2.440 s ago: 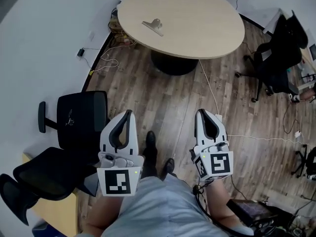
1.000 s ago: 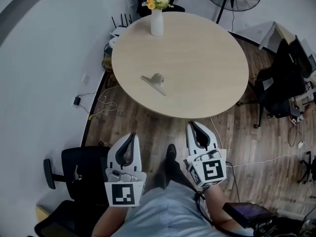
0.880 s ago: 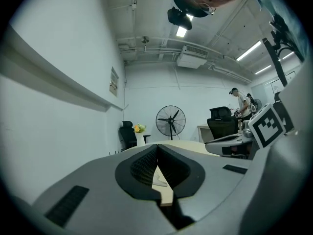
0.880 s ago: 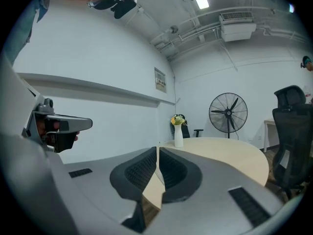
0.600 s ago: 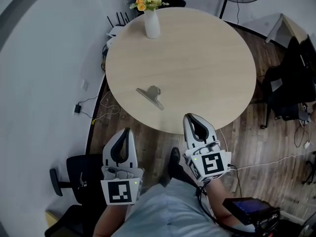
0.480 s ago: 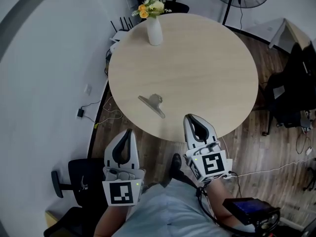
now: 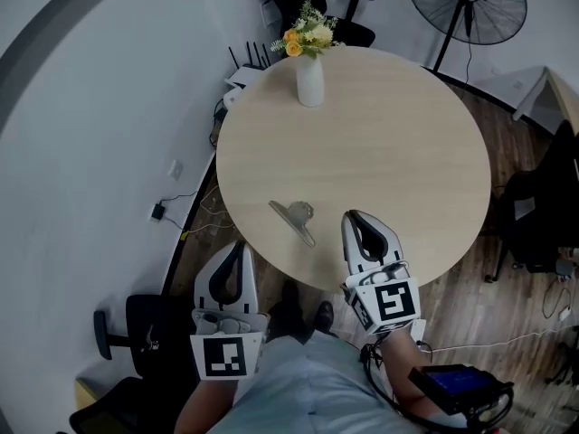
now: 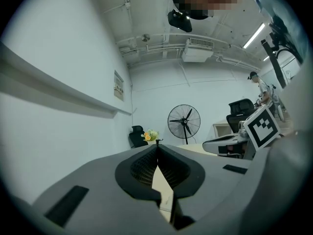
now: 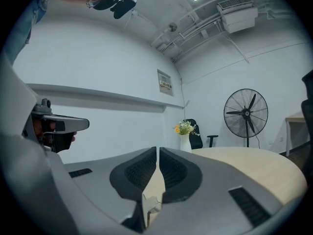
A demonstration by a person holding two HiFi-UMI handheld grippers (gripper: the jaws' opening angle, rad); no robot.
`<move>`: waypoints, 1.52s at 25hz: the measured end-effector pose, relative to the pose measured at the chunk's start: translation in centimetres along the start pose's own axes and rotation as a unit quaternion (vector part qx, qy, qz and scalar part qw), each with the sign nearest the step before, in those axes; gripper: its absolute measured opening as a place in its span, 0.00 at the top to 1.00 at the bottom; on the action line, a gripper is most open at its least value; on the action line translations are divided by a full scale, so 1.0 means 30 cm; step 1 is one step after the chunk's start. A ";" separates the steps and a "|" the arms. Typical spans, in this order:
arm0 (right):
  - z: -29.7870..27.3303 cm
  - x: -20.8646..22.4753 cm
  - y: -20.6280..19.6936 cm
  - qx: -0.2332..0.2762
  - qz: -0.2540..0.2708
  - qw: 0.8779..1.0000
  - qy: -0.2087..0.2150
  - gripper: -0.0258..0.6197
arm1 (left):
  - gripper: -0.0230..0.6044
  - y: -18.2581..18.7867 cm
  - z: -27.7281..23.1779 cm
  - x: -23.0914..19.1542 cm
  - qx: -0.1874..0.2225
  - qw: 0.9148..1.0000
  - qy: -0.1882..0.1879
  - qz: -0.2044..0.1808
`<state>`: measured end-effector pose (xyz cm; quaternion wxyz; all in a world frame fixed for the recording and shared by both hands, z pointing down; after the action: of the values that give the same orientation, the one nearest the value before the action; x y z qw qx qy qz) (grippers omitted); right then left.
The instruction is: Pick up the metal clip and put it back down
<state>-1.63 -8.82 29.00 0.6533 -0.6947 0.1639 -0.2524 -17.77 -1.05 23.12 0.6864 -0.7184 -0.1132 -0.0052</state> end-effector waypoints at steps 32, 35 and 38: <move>-0.718 0.104 -0.975 -0.296 -0.110 0.943 0.105 0.76 | 0.93 -0.882 -0.822 -0.305 -0.203 0.973 -0.081 0.078; -0.724 0.081 -0.985 -0.299 -0.110 0.941 0.113 0.80 | 0.93 -0.900 -0.821 -0.320 -0.206 0.972 -0.081 0.081; -0.726 0.064 -0.967 -0.297 -0.110 0.941 0.117 0.82 | 0.93 -0.882 -0.822 -0.322 -0.199 0.973 -0.083 0.081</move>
<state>-15.33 -25.16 58.41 0.3612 -0.8367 0.2293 -0.3419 -28.03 -26.05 49.02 0.5163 -0.8451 -0.1075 0.0874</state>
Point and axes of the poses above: the fingertips, and each gripper's own axes: z backward along the fingers, x to its right, y out of its top, the point moved 2 cm from there along z, backward along the fingers, and after that the axes turned 1 degree about -z, right-handed, at the moved point
